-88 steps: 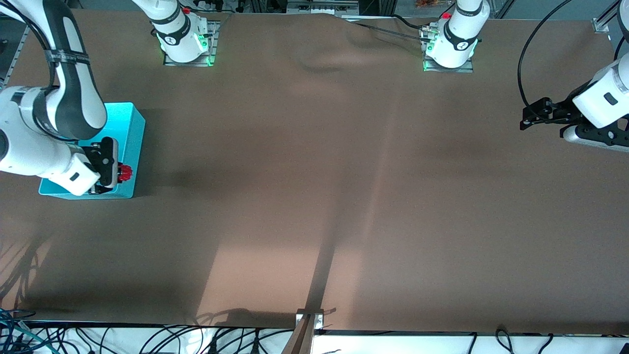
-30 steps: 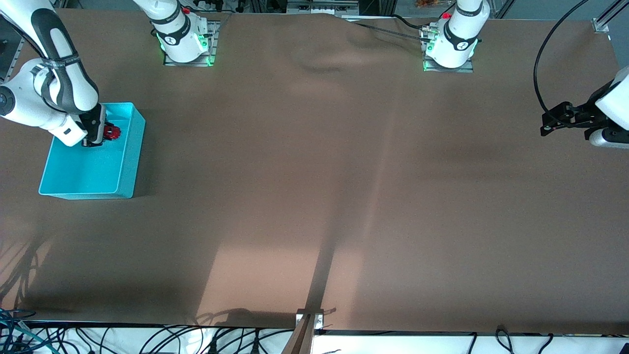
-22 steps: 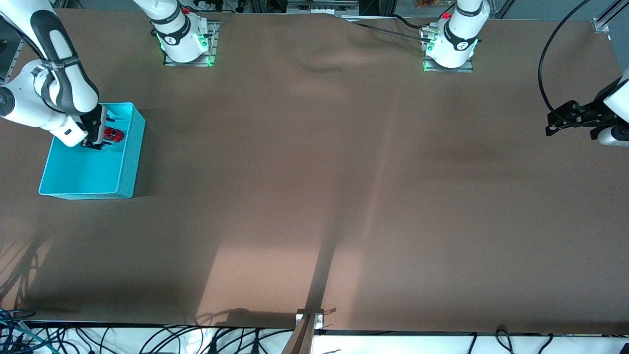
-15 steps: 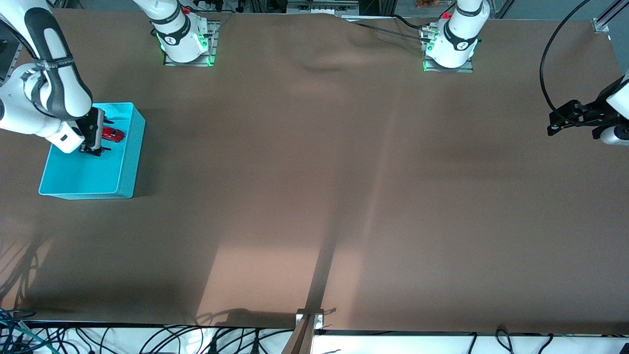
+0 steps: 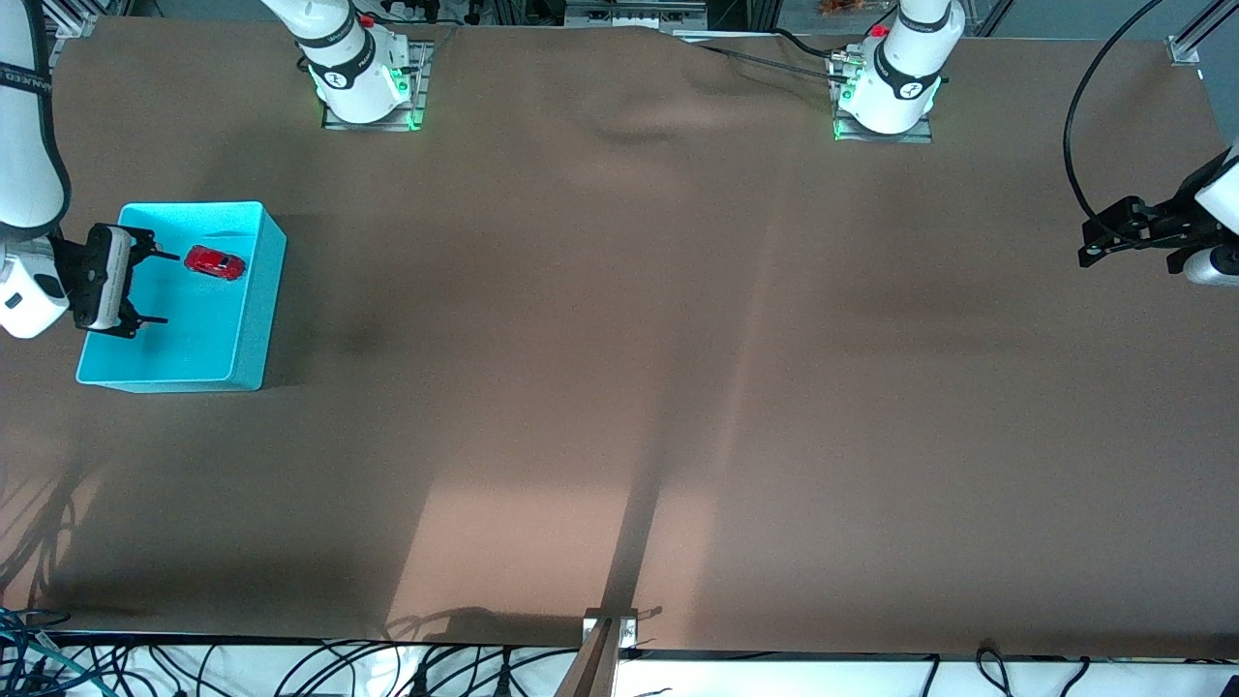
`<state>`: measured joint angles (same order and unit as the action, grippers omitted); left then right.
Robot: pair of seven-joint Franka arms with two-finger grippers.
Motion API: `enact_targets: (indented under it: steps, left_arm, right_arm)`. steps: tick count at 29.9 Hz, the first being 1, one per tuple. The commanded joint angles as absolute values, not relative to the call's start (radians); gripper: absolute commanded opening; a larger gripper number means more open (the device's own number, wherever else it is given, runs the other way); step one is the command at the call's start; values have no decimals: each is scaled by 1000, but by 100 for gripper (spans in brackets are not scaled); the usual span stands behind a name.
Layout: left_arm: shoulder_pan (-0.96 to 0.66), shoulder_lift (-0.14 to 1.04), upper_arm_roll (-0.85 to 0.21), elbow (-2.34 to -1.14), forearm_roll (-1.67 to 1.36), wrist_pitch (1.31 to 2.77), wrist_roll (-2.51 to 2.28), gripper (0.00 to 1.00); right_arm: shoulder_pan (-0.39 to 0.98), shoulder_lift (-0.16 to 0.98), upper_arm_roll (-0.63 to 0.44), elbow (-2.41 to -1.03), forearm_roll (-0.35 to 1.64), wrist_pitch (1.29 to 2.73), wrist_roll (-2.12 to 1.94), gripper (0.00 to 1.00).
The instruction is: Wind red beetle toy and store in blue box
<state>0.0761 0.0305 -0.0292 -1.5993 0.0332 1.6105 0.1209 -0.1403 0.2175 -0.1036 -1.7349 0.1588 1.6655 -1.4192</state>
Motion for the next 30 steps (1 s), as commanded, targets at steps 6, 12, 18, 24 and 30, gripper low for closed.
enact_targets:
  steps: [6,12,18,24,30]
  left_arm:
    - [80,43,-32,-1568,40,1588,109,100]
    - [78,43,-34,-1566,40,1588,109,100]
    - [80,43,-32,-1566,40,1588,109,100]
    - [80,43,-34,-1566,40,1588,109,100]
    - [80,41,-32,-1565,40,1588,109,100]
  right_arm:
    - [-143,198,29,-1548,83,1459,-671,100]
    - [-143,176,89,-1523,19,1448,-269,100]
    - [-143,143,126,-1514,-41,1445,-138,100]
    - [-143,143,141,-1470,-83,1447,-58,100]
    - [-141,137,147,-1471,-144,1525,-52,100]
